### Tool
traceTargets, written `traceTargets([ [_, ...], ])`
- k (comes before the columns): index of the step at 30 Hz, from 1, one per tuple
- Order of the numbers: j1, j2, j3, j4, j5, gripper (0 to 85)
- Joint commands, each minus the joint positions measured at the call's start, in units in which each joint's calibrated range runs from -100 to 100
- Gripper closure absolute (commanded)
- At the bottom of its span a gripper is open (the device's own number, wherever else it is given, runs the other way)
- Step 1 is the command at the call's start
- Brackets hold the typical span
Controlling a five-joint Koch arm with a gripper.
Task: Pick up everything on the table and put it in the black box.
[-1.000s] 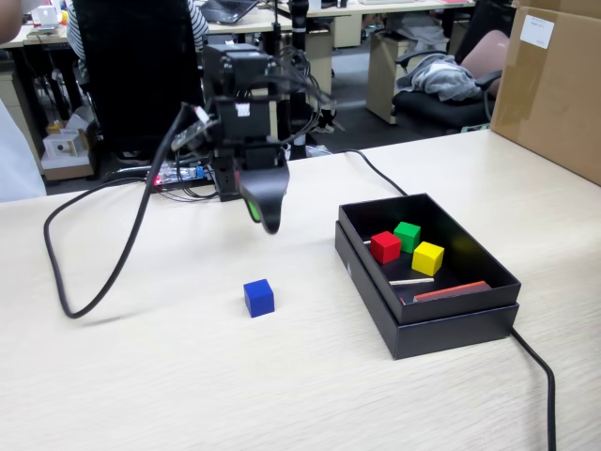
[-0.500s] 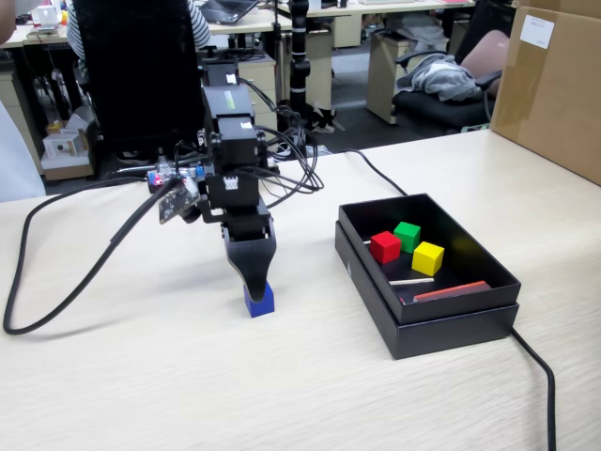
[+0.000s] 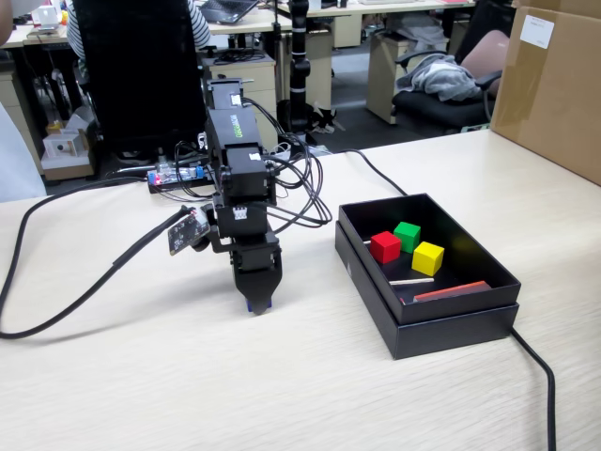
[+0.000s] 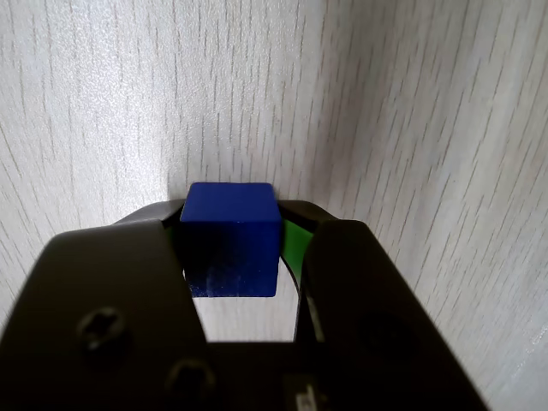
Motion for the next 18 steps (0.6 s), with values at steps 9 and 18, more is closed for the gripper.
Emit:
traceTargets([
  [9,9.23,-36.79,1.9,0.47,0.98,78.6],
  [18,22.81,-21.41,12.41,0.21,5.96,78.5],
])
